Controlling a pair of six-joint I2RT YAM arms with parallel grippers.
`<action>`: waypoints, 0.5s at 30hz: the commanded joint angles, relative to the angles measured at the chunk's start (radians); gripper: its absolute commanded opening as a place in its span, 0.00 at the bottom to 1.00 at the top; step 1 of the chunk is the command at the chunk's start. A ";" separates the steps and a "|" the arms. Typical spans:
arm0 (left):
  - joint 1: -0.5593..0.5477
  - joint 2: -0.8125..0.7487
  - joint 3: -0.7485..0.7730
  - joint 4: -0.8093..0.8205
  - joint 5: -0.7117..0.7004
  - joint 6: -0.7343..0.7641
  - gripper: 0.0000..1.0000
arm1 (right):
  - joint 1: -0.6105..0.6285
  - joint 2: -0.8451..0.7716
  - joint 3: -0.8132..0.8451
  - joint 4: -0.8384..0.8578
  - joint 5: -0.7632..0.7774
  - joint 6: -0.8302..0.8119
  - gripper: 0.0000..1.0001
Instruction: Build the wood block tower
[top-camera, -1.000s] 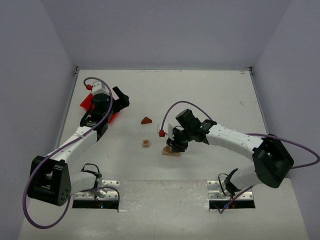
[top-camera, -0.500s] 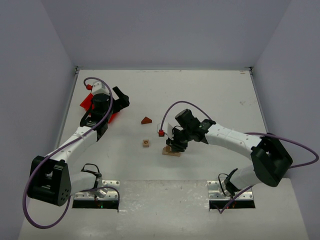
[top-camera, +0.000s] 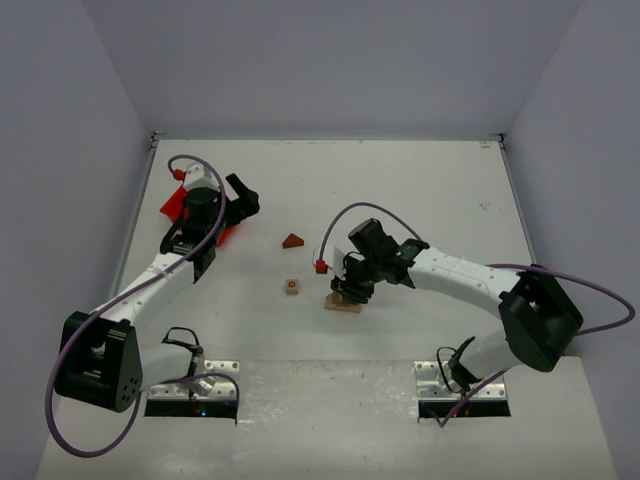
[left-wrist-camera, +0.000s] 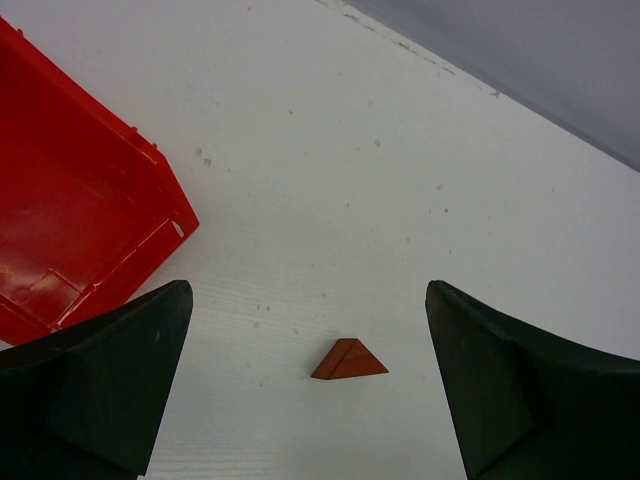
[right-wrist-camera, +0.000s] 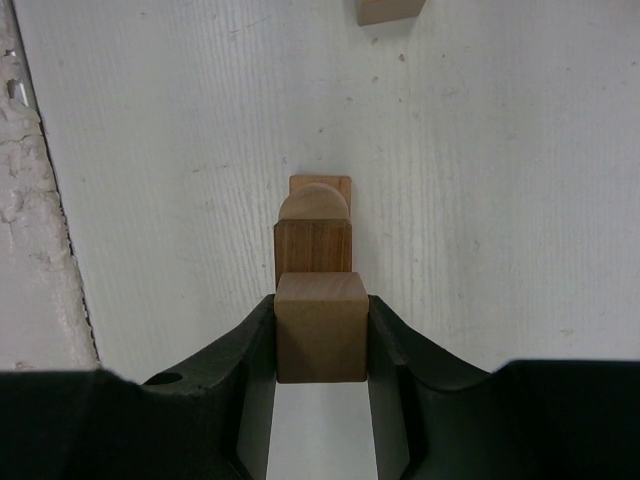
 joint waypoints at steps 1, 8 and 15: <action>0.014 -0.013 -0.006 0.044 0.018 0.015 1.00 | 0.009 0.006 0.036 0.037 -0.009 -0.003 0.38; 0.014 -0.012 -0.006 0.044 0.026 0.018 1.00 | 0.014 0.012 0.029 0.051 0.018 -0.009 0.41; 0.014 -0.012 -0.008 0.044 0.026 0.020 1.00 | 0.018 -0.003 0.022 0.054 0.020 -0.012 0.49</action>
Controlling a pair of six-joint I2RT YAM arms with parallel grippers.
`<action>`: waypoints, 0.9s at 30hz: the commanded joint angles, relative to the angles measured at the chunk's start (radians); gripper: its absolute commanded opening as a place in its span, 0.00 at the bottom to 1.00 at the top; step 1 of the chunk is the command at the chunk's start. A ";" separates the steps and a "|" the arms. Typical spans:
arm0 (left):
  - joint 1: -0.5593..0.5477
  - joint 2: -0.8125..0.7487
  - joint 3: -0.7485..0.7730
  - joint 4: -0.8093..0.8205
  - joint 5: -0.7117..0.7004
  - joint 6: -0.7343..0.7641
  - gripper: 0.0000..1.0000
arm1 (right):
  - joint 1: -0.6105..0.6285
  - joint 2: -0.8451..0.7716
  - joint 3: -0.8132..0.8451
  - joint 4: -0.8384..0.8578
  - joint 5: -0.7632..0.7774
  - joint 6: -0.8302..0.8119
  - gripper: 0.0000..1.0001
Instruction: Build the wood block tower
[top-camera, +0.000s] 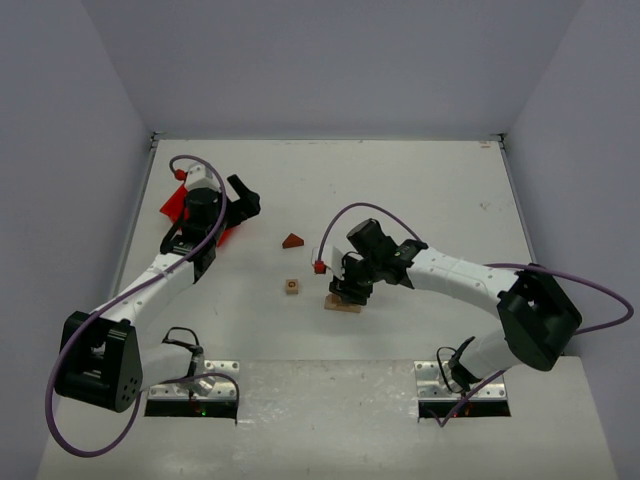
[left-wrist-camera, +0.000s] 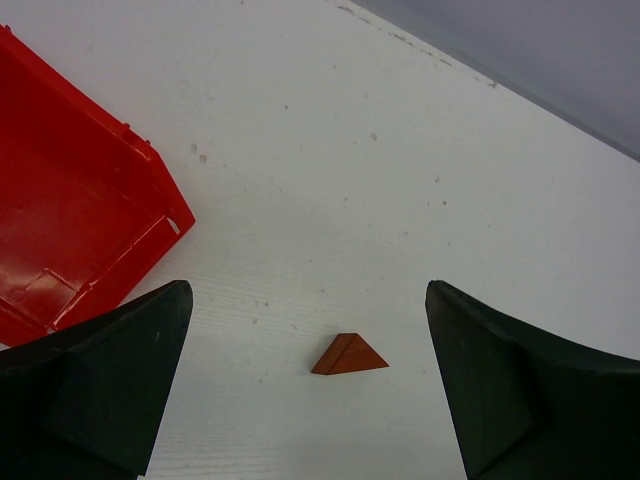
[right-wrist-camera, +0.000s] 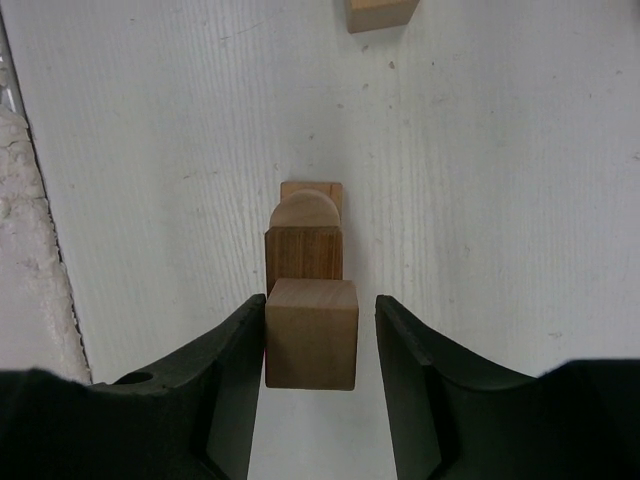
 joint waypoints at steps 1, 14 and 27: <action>0.014 -0.012 -0.003 0.041 0.006 0.009 1.00 | 0.011 -0.013 0.020 0.039 0.010 -0.012 0.50; 0.014 -0.013 -0.001 0.036 0.007 0.010 1.00 | 0.022 -0.019 0.022 0.033 0.009 -0.033 0.59; 0.014 -0.015 -0.003 0.037 0.015 0.012 1.00 | 0.027 -0.026 0.025 0.036 0.008 -0.047 0.56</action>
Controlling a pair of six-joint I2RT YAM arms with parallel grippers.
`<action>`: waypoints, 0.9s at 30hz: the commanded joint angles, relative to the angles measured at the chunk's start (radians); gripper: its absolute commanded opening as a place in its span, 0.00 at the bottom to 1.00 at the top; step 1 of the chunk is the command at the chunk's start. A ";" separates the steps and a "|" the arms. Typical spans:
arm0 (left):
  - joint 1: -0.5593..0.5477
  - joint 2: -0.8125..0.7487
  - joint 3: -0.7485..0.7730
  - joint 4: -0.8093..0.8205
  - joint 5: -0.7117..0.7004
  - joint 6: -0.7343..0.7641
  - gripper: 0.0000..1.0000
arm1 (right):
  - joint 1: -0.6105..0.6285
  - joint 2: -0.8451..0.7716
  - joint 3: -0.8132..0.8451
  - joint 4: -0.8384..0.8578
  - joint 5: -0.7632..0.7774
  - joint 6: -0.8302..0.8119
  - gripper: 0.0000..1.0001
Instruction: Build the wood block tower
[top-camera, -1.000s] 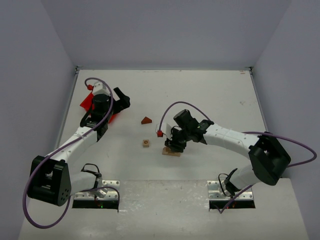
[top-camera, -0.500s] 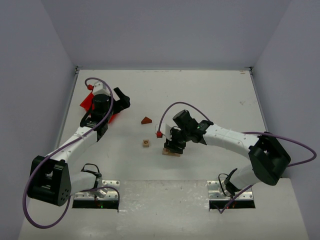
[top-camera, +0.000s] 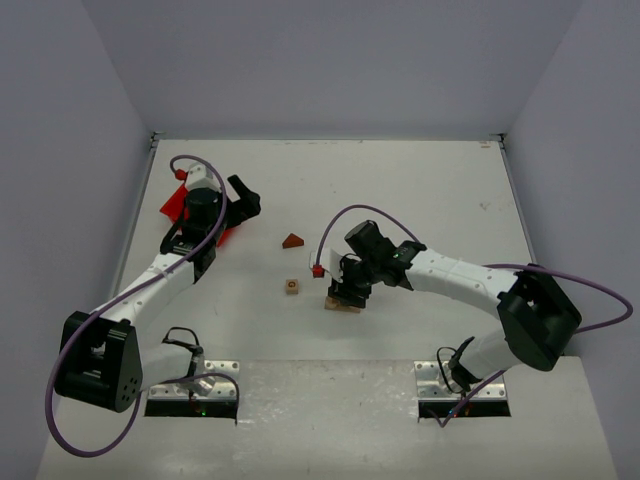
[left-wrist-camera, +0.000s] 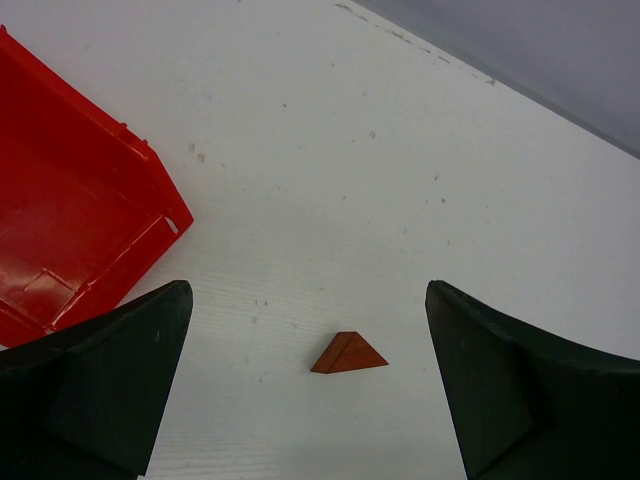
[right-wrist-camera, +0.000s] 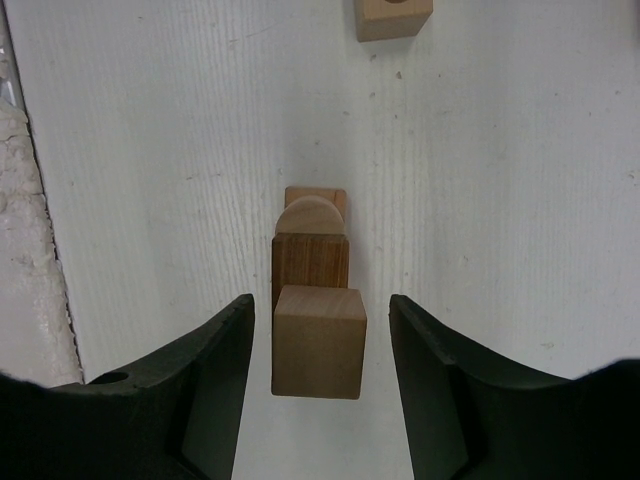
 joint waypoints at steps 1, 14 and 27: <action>0.014 -0.015 -0.002 0.038 0.008 0.009 1.00 | 0.009 -0.024 0.025 0.029 -0.004 -0.019 0.56; 0.014 -0.012 -0.003 0.042 0.011 0.010 1.00 | 0.012 -0.029 0.026 0.019 -0.028 -0.035 0.53; 0.014 -0.010 -0.002 0.044 0.016 0.012 1.00 | 0.014 -0.036 0.019 0.015 -0.039 -0.057 0.47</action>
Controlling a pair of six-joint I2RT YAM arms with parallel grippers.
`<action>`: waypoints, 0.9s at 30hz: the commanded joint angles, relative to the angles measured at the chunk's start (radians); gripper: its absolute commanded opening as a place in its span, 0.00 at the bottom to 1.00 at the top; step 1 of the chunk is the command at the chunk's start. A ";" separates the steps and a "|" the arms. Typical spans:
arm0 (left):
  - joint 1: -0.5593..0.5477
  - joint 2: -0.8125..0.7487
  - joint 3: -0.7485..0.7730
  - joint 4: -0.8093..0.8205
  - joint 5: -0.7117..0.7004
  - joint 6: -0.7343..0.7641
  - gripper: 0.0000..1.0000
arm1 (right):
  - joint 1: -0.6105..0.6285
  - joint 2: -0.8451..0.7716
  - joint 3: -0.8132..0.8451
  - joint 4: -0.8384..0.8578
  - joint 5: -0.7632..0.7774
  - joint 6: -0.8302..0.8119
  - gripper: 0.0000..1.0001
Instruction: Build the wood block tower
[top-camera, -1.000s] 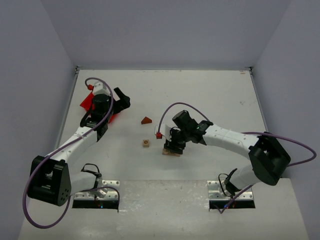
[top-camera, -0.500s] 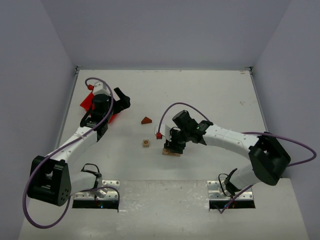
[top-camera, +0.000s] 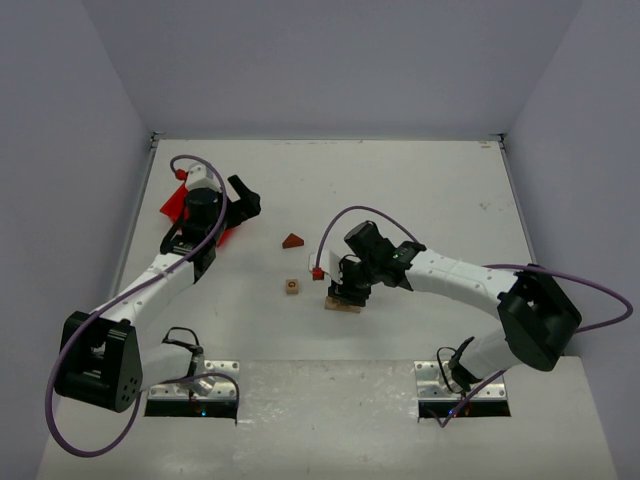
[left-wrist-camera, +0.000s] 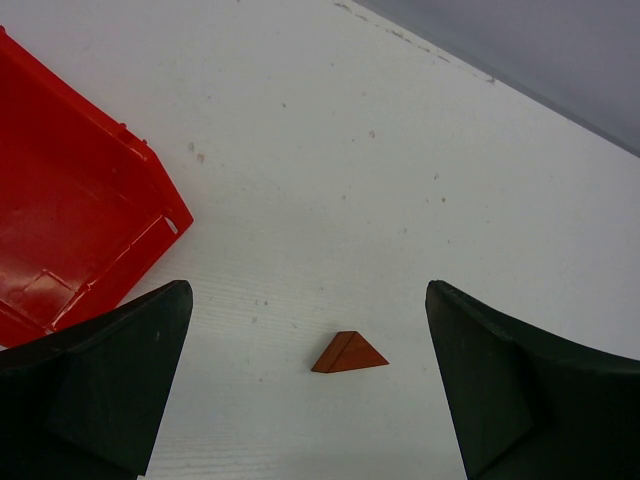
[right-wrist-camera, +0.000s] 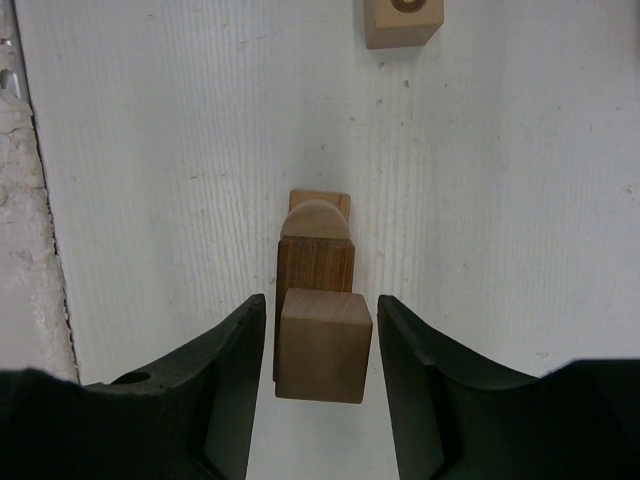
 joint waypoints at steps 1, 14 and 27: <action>0.014 -0.010 -0.003 0.042 0.012 0.011 1.00 | 0.009 -0.036 0.016 0.018 -0.031 -0.029 0.46; 0.014 -0.009 -0.003 0.045 0.013 0.012 1.00 | 0.014 -0.055 0.000 0.018 -0.047 -0.043 0.40; 0.014 -0.002 0.000 0.044 0.023 0.014 1.00 | 0.016 -0.060 -0.007 0.046 -0.018 -0.020 0.40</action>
